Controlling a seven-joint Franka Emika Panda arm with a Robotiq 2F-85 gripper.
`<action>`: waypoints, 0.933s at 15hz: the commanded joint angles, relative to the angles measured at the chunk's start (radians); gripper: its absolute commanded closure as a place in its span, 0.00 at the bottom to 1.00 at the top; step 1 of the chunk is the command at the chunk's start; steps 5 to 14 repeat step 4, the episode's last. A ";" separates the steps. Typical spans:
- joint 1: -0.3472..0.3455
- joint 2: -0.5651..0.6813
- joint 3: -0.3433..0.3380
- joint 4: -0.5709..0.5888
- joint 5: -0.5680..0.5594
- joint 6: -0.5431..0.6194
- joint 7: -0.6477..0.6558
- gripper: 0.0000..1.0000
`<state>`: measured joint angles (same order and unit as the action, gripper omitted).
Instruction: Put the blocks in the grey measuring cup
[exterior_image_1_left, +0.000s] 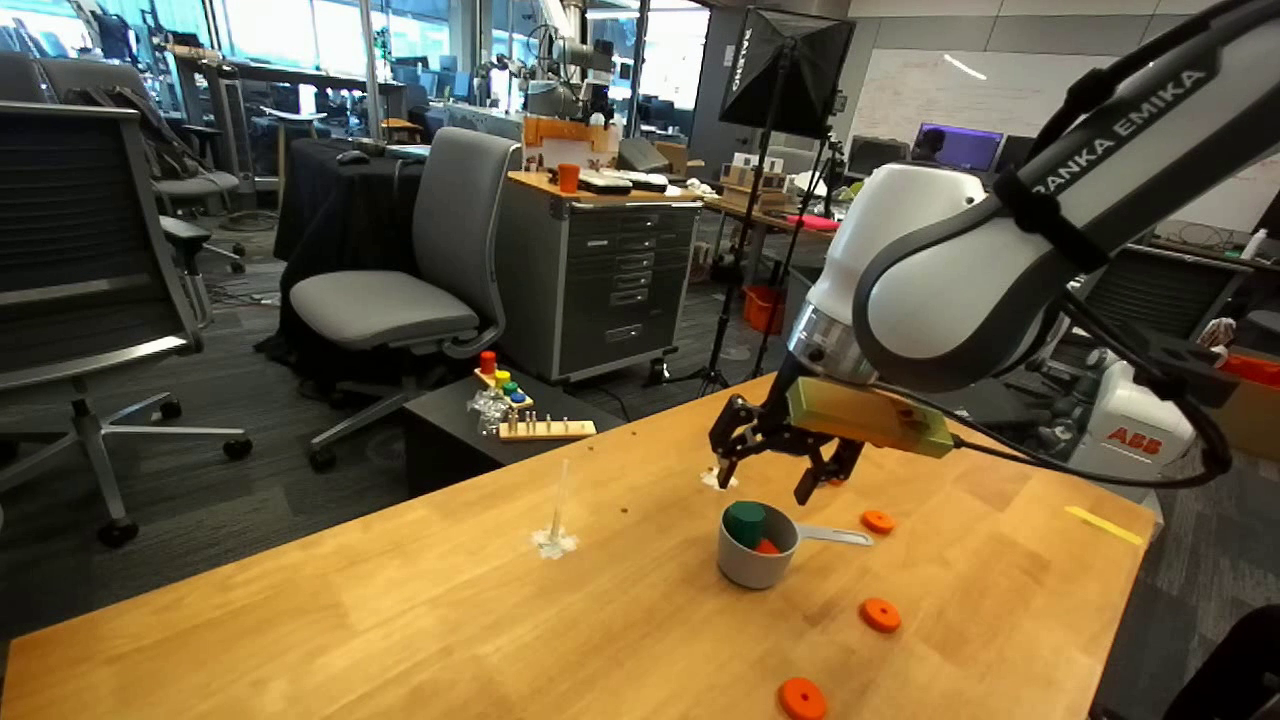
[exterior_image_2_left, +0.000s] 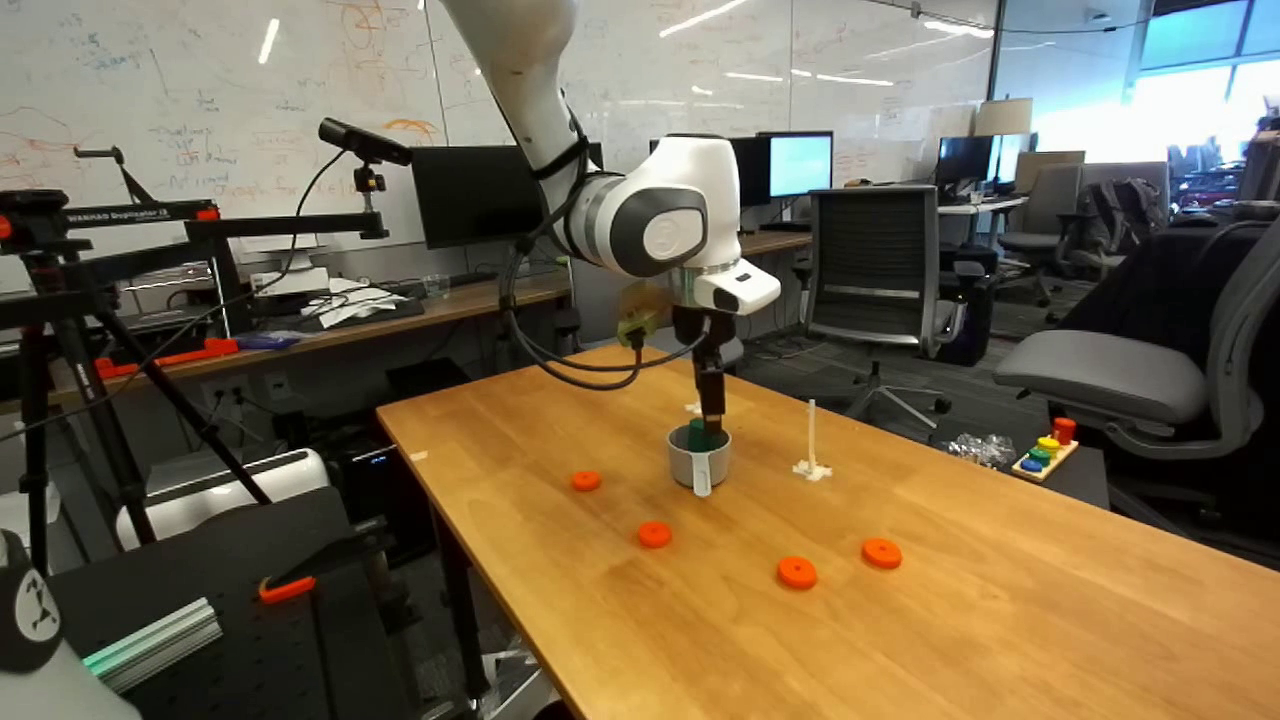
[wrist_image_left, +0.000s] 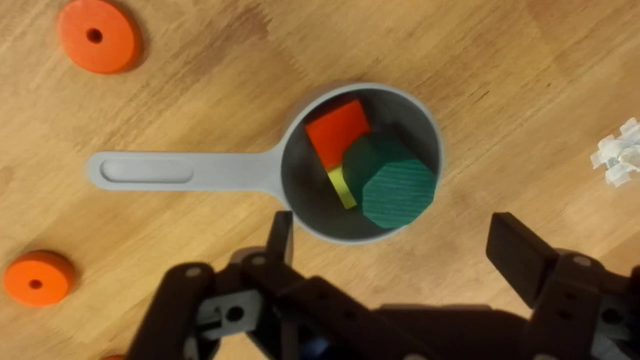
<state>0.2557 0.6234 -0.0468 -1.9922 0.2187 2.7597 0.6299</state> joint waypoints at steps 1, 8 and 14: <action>0.003 -0.025 0.011 0.003 -0.011 0.034 -0.017 0.00; 0.002 -0.003 0.004 0.012 -0.006 0.021 -0.006 0.00; 0.002 -0.003 0.004 0.012 -0.006 0.021 -0.006 0.00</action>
